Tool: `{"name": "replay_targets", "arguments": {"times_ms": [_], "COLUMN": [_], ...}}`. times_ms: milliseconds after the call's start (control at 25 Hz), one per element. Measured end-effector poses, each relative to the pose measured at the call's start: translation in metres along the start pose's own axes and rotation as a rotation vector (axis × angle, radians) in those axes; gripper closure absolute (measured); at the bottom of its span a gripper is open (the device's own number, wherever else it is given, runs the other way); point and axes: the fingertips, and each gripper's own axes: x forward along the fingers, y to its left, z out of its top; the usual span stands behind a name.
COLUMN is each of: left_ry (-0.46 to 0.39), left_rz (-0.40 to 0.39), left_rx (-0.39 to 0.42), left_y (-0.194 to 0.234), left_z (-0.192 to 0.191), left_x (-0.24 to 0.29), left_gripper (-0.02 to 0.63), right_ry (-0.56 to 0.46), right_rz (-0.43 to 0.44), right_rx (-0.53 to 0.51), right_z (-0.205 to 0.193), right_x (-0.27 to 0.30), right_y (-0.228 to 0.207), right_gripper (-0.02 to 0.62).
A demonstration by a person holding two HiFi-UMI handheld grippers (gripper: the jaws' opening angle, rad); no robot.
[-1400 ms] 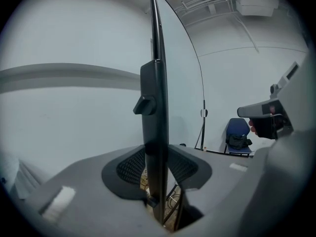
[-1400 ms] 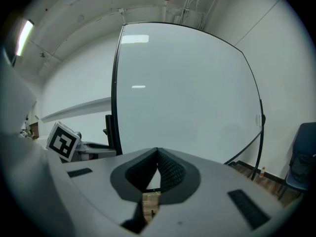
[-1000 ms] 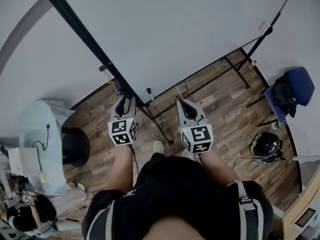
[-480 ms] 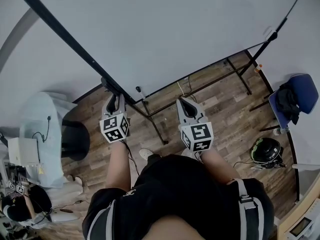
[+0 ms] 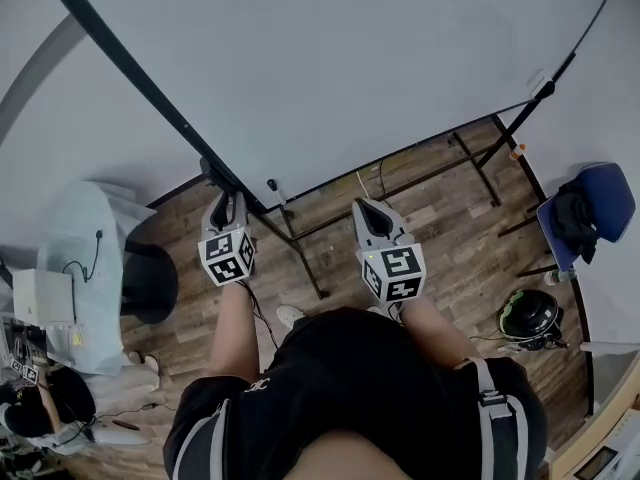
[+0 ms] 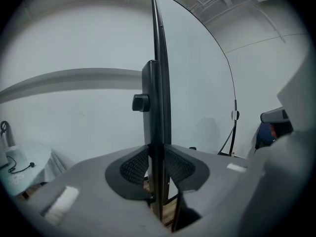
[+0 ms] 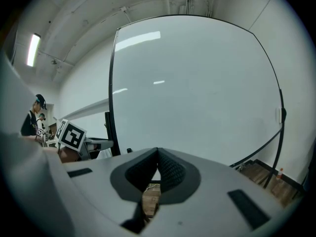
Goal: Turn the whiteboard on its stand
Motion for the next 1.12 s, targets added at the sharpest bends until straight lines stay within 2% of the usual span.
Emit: {"name": "replay_targets", "arguments": {"times_ms": [280,520,640,760,960,1120], "left_ry": [0.011,0.063,0.051,0.0,-0.058,-0.054], "left_rz": [0.003,-0.022,0.02,0.031,-0.04,-0.106], "left_rx": [0.016,-0.062,-0.057,-0.057,-0.032,-0.041], "left_y": [0.001,-0.001,-0.006,-0.023,-0.065,-0.099], "left_z": [-0.001,-0.007,-0.011,-0.006,0.01,0.008], "left_x": [0.002,-0.006,-0.017,-0.028,-0.04,-0.047], "left_gripper": [0.5,0.502,0.537,0.588,0.595,0.595], "right_ry": [0.002,-0.002,-0.001,-0.005,-0.043,-0.155], "right_rz": [0.007,0.005,-0.003,-0.014,-0.018,-0.03], "right_rx": [0.004,0.011,0.013,0.015,0.01,0.042], "right_z": [-0.001,-0.002,-0.003,-0.004,-0.001,0.014], "right_x": [0.005,-0.001,-0.004,-0.007,-0.017,-0.033], "right_y": [0.004,0.005,0.004,0.002,0.001,-0.007], "right_gripper": [0.591,0.591,0.591,0.591,0.591,0.591]}}
